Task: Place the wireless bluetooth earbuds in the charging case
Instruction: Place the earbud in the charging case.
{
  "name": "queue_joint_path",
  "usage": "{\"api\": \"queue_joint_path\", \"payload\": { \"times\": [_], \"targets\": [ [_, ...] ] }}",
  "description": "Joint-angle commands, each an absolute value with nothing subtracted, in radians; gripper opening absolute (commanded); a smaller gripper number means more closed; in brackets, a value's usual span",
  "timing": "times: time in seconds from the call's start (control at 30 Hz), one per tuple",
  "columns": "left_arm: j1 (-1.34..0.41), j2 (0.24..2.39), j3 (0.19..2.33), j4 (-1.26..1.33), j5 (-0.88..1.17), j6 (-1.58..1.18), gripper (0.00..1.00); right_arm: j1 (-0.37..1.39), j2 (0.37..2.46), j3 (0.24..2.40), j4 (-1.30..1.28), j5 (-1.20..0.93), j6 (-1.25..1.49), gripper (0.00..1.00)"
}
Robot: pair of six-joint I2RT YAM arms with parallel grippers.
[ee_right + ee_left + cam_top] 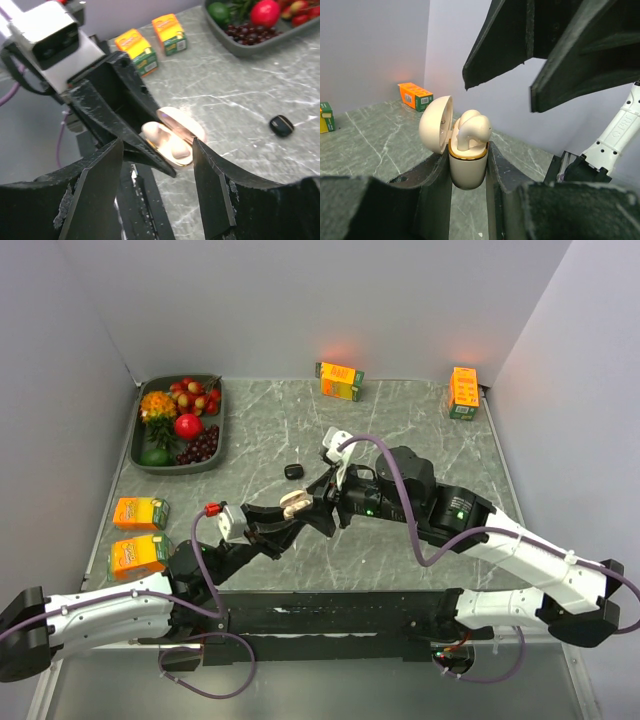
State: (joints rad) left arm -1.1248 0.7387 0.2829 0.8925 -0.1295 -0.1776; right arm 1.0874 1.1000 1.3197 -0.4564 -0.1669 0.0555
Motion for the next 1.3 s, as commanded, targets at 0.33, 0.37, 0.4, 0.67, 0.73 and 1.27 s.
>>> {"api": "queue_joint_path", "payload": {
  "times": [0.33, 0.37, 0.4, 0.67, 0.73, 1.27],
  "targets": [
    [-1.126, 0.719, 0.324, 0.911, -0.121, -0.187, 0.01, 1.167, 1.131, 1.328, -0.448, 0.139, 0.008, 0.73],
    [-1.124, 0.719, 0.324, 0.908, -0.121, -0.19, 0.01, 1.17, 1.132, 1.328, -0.449, 0.147, 0.011, 0.75],
    [-1.124, 0.716, 0.324, 0.91, -0.121, -0.19, 0.01, 1.175, 1.135, 1.33, -0.448, 0.156, 0.009, 0.76],
    [-1.126, 0.712, 0.327, 0.908, -0.117, -0.189, 0.01, 1.186, 1.144, 1.327, -0.466, 0.225, 0.009, 0.76],
    [-1.124, 0.713, 0.327, 0.908, -0.117, -0.19, 0.01, 1.184, 1.147, 1.328, -0.472, 0.236, 0.009, 0.76],
    [-1.124, 0.707, 0.315, 0.902, -0.129, -0.179, 0.01, 1.184, 1.052, 1.333, -0.429, 0.25, 0.035, 0.78]
  ]
}}
